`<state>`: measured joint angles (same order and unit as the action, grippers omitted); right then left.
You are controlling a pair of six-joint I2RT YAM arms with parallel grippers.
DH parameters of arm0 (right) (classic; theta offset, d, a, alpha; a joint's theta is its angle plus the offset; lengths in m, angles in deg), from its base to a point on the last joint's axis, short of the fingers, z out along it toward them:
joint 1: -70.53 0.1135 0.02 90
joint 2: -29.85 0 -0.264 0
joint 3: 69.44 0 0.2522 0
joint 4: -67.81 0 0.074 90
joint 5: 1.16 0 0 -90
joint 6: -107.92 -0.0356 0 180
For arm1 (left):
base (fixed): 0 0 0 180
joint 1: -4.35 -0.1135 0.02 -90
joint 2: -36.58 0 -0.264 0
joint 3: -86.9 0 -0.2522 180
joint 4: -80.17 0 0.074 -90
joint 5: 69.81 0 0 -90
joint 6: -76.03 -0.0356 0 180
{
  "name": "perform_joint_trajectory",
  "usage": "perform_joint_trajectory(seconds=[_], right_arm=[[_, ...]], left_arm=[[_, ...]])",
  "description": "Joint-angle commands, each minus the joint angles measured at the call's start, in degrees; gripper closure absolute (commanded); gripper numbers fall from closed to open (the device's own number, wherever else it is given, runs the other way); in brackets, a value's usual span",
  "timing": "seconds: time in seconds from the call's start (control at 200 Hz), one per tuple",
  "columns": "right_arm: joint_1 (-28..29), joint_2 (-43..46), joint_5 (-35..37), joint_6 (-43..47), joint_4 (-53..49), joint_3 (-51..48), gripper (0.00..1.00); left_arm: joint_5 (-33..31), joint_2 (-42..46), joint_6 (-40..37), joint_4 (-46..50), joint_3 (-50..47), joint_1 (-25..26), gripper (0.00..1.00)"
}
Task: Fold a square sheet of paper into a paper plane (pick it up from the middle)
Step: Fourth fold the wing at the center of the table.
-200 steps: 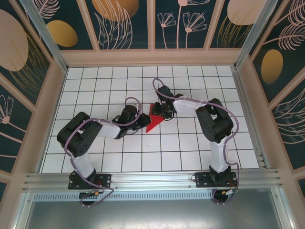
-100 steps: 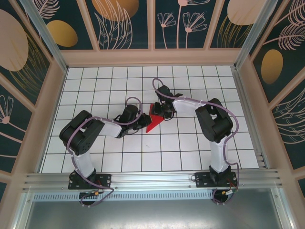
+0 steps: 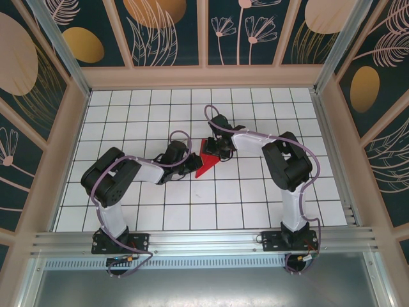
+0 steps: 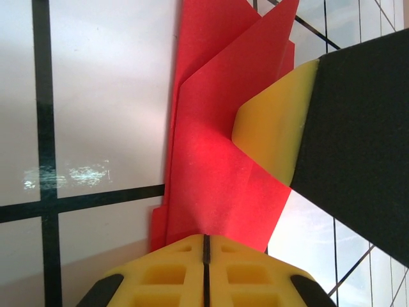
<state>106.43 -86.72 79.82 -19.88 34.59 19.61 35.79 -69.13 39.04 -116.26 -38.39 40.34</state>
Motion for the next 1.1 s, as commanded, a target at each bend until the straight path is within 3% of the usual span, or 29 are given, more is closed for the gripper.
perform_joint_trajectory(seconds=[0.0, 0.305, 0.48, 0.675, 0.736, 0.911, 1.096], right_arm=[[0.4, -9.3, 3.0, 0.5, -4.0, -3.9, 0.48], [0.2, -4.4, -0.1, 0.6, -2.2, -1.4, 0.48], [-1.6, 4.1, -2.7, 0.8, 2.8, -0.2, 0.47], [-4.3, 12.8, -9.0, 4.3, 11.1, -6.3, 0.48], [-4.2, 12.9, -10.3, 5.9, 11.4, -7.1, 0.52], [-4.3, 10.1, -15.1, 7.1, 13.0, -8.9, 0.81], [-3.7, 6.4, -17.9, 7.3, 14.6, -9.6, 0.95]], left_arm=[[-1.5, -1.2, -1.0, 3.5, 0.7, -0.3, 0.90], [-5.9, -1.7, -2.5, 10.2, 0.7, 0.0, 0.95], [-6.8, -1.9, -2.4, 11.1, -0.1, -0.1, 0.97], [-6.8, -2.6, -2.8, 11.3, -0.1, -0.1, 0.98], [-6.6, -2.8, -2.9, 11.3, 0.1, -0.1, 0.99], [-6.5, -3.0, -3.0, 11.4, 0.0, -0.1, 1.00], [-6.8, -3.1, -3.0, 12.0, 0.1, 0.0, 1.00]])
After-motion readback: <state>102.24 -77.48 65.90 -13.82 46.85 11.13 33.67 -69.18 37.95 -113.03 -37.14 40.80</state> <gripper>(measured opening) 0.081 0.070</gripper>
